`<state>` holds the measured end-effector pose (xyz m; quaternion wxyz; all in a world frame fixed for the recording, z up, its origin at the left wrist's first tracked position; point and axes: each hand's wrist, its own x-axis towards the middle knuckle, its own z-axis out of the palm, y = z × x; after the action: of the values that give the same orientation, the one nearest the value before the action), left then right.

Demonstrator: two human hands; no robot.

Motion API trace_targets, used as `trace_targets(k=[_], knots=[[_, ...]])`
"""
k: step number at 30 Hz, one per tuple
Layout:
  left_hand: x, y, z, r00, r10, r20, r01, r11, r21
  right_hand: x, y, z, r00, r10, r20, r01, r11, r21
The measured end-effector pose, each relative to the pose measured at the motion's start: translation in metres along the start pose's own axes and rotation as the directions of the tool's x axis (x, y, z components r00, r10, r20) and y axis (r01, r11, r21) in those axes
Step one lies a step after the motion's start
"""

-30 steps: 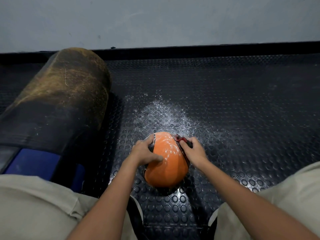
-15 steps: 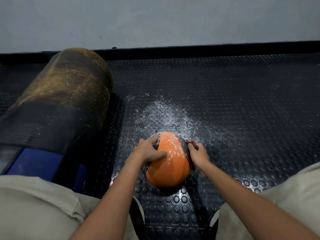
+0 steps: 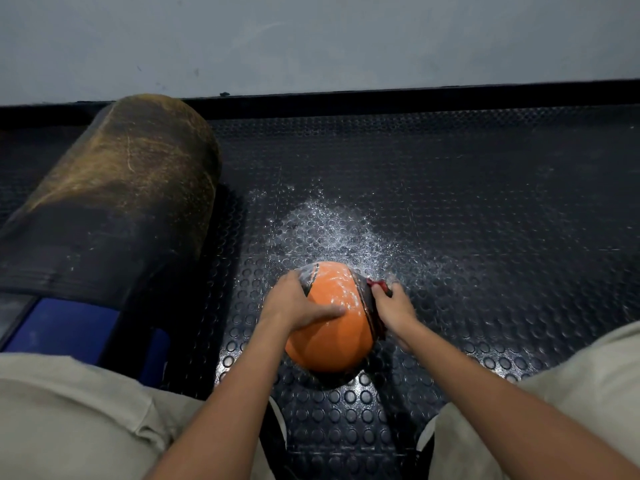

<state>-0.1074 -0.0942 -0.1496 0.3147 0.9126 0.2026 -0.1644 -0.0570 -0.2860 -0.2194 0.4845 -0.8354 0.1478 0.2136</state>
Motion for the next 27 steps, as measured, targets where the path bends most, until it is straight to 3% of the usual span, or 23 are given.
trace_targets(k=[6,9,12,18,21,25,27], knots=[[0.006,-0.003,-0.003,0.996,-0.076,0.048,0.075,0.997,0.030,0.000,-0.019,0.004,0.974,-0.228,-0.007,0.227,0.972,-0.060],[0.006,-0.001,-0.003,0.985,-0.154,0.083,0.156,0.988,-0.009,0.003,-0.003,0.001,0.993,-0.114,-0.010,0.114,0.993,-0.043],[0.009,-0.006,-0.001,0.988,-0.122,0.099,0.126,0.991,-0.037,0.002,0.003,0.000,1.000,0.003,0.012,-0.003,0.999,0.037],[0.009,-0.017,-0.005,0.993,-0.092,0.070,0.101,0.985,-0.138,-0.007,-0.035,0.002,0.964,-0.267,0.019,0.268,0.960,-0.082],[0.007,-0.017,-0.005,0.991,-0.121,0.054,0.127,0.982,-0.138,-0.004,-0.023,0.002,0.978,-0.210,-0.002,0.209,0.973,-0.101],[0.006,-0.017,-0.005,0.990,-0.099,0.098,0.113,0.983,-0.147,-0.002,-0.003,0.002,1.000,0.006,-0.015,-0.007,0.998,-0.057],[0.006,-0.017,-0.007,0.988,-0.094,0.119,0.110,0.985,-0.130,-0.005,-0.010,0.003,0.998,-0.053,-0.025,0.051,0.996,-0.075]])
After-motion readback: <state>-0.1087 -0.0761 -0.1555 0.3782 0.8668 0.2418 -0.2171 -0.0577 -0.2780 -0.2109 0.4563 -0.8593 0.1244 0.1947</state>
